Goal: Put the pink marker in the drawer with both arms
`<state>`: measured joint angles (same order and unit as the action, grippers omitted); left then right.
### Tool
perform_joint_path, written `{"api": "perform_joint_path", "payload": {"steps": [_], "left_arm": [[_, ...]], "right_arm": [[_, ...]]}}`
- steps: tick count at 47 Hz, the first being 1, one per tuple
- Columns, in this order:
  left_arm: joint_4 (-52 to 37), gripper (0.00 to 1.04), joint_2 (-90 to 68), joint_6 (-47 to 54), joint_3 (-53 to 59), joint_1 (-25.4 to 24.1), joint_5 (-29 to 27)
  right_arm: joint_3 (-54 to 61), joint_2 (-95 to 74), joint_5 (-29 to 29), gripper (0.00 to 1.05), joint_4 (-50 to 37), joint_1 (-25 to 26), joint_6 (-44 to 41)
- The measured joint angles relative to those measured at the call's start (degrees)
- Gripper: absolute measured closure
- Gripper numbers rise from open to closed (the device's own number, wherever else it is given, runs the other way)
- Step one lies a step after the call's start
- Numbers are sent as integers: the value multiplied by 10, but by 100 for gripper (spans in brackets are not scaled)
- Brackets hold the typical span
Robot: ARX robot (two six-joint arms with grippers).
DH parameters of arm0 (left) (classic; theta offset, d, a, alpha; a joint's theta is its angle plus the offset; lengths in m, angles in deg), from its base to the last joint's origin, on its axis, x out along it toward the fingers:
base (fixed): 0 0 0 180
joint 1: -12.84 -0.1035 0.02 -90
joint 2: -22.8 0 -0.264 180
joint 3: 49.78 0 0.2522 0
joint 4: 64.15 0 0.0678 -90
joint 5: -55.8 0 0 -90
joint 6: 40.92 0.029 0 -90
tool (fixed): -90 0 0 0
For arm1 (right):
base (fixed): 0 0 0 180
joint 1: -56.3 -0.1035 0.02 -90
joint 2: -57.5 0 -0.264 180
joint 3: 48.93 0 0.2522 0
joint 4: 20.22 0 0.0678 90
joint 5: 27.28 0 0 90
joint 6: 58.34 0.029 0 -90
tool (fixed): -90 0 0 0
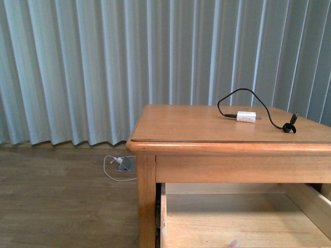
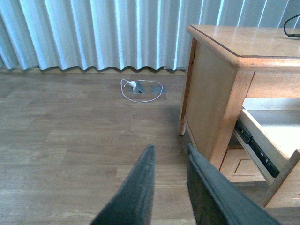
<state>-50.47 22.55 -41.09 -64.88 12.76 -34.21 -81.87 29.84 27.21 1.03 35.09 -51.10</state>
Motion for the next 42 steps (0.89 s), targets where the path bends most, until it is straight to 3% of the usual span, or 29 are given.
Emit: {"api": "perform_joint_path", "payload": {"steps": [2, 5, 12, 19, 21, 25, 34, 42], "left_arm": [[0, 72, 0, 0, 0, 0, 0], [0, 61, 0, 0, 0, 0, 0], [0, 34, 0, 0, 0, 0, 0], [0, 6, 0, 0, 0, 0, 0], [0, 5, 0, 0, 0, 0, 0], [0, 6, 0, 0, 0, 0, 0], [0, 6, 0, 0, 0, 0, 0], [0, 6, 0, 0, 0, 0, 0]], "right_arm": [[-2, -15, -59, 8, 23, -8, 8], [-9, -40, -37, 8, 73, -2, 28], [-42, -113, 110, 8, 148, 45, 100], [-76, -208, 268, 8, 140, 101, 119], [-92, -253, 316, 8, 129, 110, 120], [-115, -311, 352, 8, 114, 113, 115], [-149, -418, 364, 8, 82, 108, 104], [-168, -499, 342, 8, 45, 105, 90]]}}
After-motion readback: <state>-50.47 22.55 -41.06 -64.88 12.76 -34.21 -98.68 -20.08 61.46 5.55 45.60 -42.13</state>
